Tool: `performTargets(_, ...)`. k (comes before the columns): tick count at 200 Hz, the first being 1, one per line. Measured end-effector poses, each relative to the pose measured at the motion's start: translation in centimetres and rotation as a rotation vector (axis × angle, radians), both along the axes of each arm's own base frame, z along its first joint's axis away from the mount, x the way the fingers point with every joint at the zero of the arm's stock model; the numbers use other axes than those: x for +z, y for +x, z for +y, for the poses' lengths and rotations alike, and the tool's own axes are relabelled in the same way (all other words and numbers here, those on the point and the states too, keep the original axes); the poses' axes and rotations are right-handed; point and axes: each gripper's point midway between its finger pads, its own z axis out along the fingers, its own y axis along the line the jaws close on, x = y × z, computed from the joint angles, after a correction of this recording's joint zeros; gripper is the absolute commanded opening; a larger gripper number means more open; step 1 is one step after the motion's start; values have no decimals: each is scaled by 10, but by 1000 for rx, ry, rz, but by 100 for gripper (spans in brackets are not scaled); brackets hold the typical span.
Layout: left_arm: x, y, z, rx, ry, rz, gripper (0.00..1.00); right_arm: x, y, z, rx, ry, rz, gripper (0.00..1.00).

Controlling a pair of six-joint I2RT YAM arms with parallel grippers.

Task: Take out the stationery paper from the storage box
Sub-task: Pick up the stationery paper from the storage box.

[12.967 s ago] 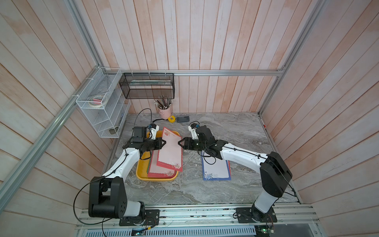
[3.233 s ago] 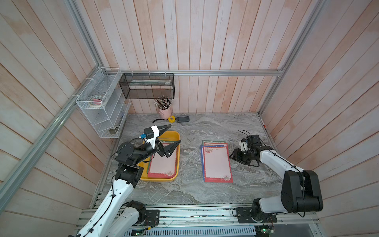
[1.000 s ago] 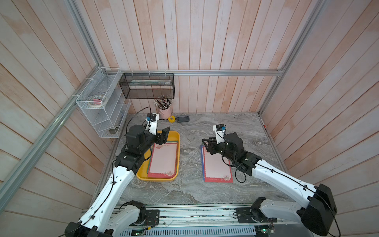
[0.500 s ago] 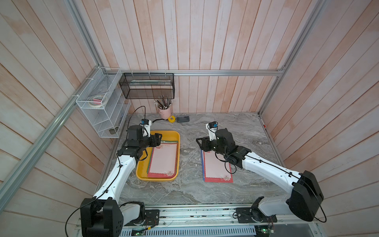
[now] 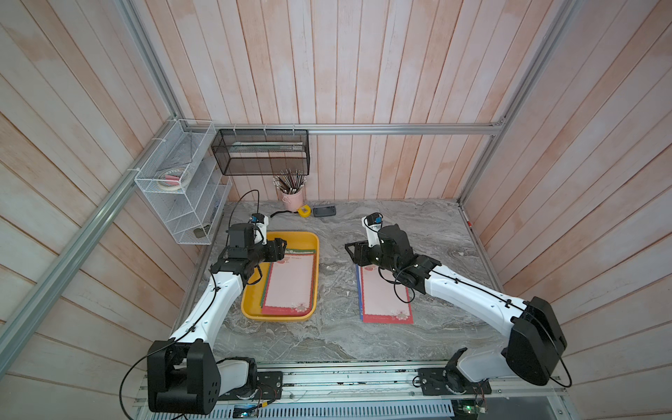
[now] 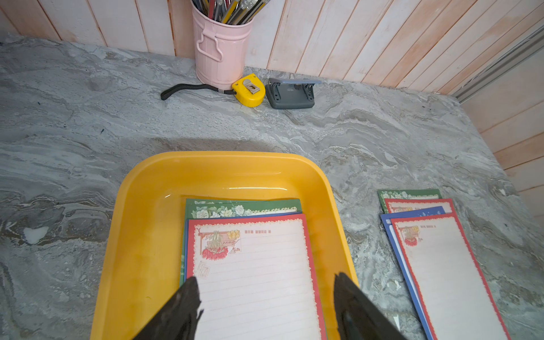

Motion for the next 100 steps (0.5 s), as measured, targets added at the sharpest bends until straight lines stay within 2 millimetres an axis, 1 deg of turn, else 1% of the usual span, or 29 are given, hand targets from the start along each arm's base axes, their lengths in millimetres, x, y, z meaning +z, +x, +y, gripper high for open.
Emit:
performTargets(32, -9, 1, 4, 16, 16, 24, 73, -15, 1, 4, 6, -15, 45, 55)
performTargets(78, -23, 1, 6, 26, 27, 73, 73, -26, 1, 11, 26, -21, 95, 55)
performTargets(100, -31, 0, 7, 30, 32, 96, 70, -31, 1, 14, 34, -21, 120, 55)
